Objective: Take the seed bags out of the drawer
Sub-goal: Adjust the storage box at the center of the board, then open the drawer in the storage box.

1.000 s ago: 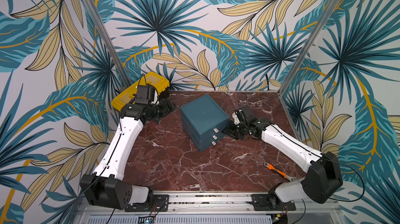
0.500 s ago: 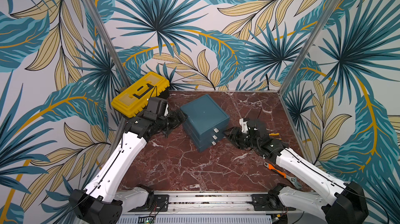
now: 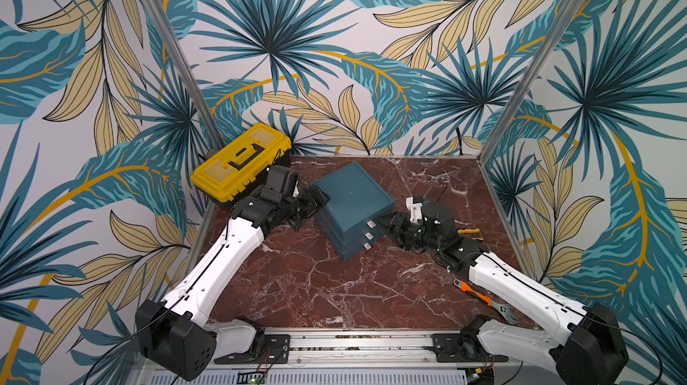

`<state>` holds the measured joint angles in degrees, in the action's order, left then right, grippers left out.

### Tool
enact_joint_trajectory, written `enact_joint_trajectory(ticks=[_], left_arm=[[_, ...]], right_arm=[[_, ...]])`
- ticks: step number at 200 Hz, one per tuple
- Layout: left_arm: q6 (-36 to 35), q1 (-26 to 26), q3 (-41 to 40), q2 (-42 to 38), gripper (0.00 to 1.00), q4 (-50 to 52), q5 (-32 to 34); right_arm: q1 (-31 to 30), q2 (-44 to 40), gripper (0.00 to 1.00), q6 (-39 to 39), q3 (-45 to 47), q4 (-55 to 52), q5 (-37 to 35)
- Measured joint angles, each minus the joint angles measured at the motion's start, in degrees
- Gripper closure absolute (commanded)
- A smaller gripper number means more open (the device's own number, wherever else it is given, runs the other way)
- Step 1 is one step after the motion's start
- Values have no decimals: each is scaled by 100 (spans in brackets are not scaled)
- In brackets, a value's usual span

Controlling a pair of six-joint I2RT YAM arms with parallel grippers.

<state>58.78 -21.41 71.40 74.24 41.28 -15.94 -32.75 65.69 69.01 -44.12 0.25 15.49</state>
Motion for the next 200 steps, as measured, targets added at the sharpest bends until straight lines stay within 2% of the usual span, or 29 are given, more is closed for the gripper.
enact_joint_trajectory(ticks=[48, 117, 200], left_arm=[[94, -26, -85, 94, 15, -168, -81], [243, -28, -120, 306, 23, -525, -212], [382, -31, -385, 361, 32, -859, -282]], right_arm=[[-50, 144, 58, 55, 0, 181, 2], [-101, 407, 67, 195, 42, 463, 2], [-105, 407, 90, 267, 74, 581, -4]])
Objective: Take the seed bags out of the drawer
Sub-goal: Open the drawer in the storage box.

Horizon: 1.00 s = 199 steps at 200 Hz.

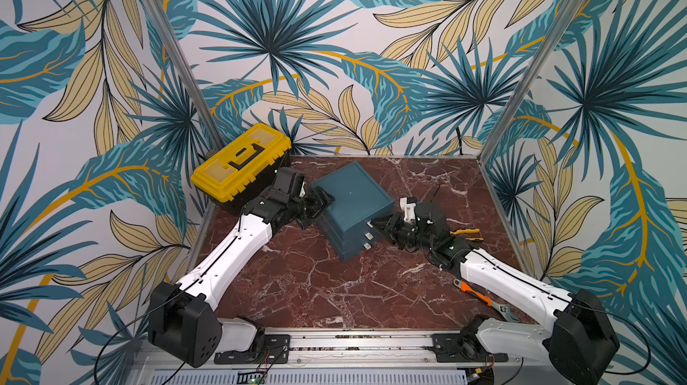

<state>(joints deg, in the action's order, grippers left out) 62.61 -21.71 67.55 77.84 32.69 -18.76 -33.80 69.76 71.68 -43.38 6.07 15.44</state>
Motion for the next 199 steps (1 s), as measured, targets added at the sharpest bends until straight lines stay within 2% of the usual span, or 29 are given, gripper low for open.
enact_joint_trajectory(ticks=[17, 56, 199], left_arm=[[4, 0, -33, 20, 35, -59, -11], [55, 0, -72, 31, 43, -190, -11], [184, 0, -262, -28, 44, -485, 33]], right_arm=[[0, 0, 100, 42, 9, 4, 0], [0, -111, 100, 33, 76, -50, 2], [0, -2247, 100, 76, 964, -1644, 162]])
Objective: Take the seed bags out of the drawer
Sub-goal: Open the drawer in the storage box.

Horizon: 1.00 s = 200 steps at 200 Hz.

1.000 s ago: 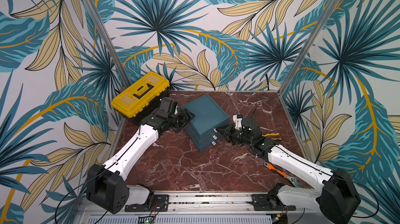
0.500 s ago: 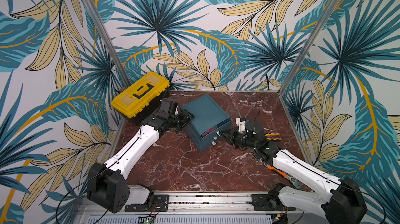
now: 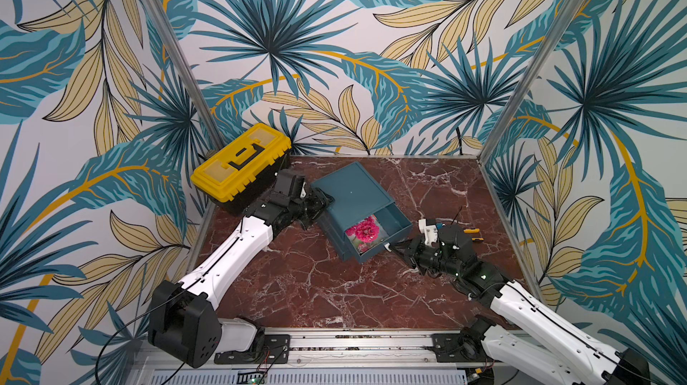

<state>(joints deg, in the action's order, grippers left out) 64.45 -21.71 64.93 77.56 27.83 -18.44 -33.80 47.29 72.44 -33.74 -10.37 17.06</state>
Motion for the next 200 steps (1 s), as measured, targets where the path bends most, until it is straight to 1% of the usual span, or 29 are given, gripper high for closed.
enact_joint_trajectory(ticks=[43, 182, 200], left_arm=[[44, 0, -57, -37, 44, -61, 22], [55, 0, -98, -50, 44, -131, 22], [55, 0, -120, -63, 44, -151, 24]], right_arm=[[0, -372, 100, -4, 24, -494, 39], [0, -905, 100, -2, 28, -1237, -28], [0, -907, 87, 0, 28, -1266, -31]])
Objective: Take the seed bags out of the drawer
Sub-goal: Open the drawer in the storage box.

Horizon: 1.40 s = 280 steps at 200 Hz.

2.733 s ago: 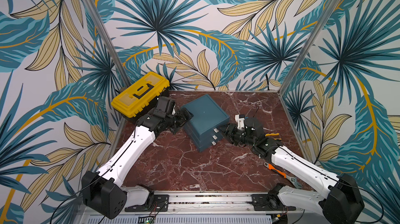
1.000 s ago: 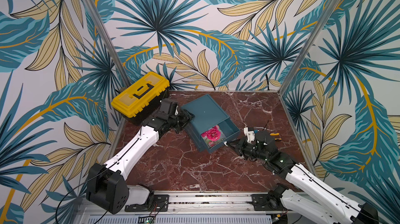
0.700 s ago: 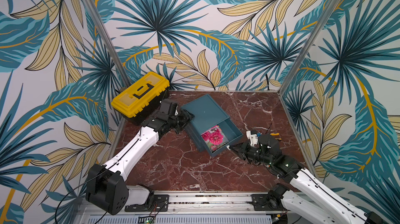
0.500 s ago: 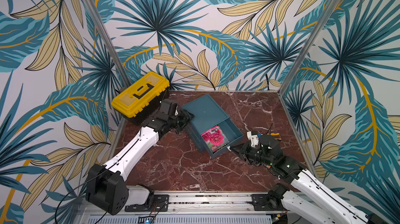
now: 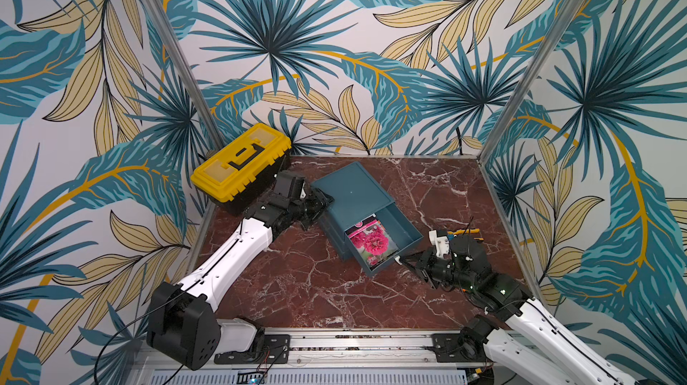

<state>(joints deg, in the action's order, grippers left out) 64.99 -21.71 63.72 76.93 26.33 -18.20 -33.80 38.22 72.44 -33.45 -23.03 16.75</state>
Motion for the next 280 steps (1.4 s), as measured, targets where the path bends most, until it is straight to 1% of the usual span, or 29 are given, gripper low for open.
enact_joint_trajectory(ticks=[19, 30, 52, 74, 96, 117, 131, 157, 171, 190, 211, 232, 255, 280], left_arm=[[0, 0, -20, -11, 44, -22, 0], [2, 0, -33, -11, 44, -44, -2], [4, 0, -55, -17, 43, -81, -4], [11, 0, -81, -20, 41, -118, -2], [22, 0, -103, -22, 38, -146, 2], [24, 0, -101, -22, 31, -120, 46], [7, 0, -101, -33, 25, -66, 96], [-81, 0, -96, -131, 18, 192, 245], [-149, 0, -90, -214, 16, 363, 317], [-249, 0, -59, -343, 13, 629, 422], [-337, 0, 68, -468, 13, 907, 529], [-413, -28, 273, -570, 12, 1115, 616], [-411, -153, 428, -656, 12, 1202, 686], [-385, -398, 457, -664, 12, 1217, 710]], right_arm=[[0, 20, 67, -39, 0, -68, -9], [0, 39, 60, -96, -7, -175, -15], [0, 37, 52, -164, -44, -435, -70], [0, -70, 47, -306, -186, -876, -146], [0, -262, 45, -533, -446, -1539, -271], [0, -450, 44, -835, -857, -2310, -483], [0, -514, 44, -1110, -1294, -2911, -702], [0, -328, 46, -1714, -2273, -3781, -1126], [0, -48, 46, -2079, -2826, -4070, -1285], [0, 538, 46, -2608, -3545, -4304, -1399], [0, 1362, 45, -3143, -4262, -4391, -1368], [0, 2275, 46, -3635, -4913, -4406, -1158], [0, 2979, 48, -4037, -5263, -4299, -1001], [0, 3418, 51, -4367, -5462, -4245, -844]])
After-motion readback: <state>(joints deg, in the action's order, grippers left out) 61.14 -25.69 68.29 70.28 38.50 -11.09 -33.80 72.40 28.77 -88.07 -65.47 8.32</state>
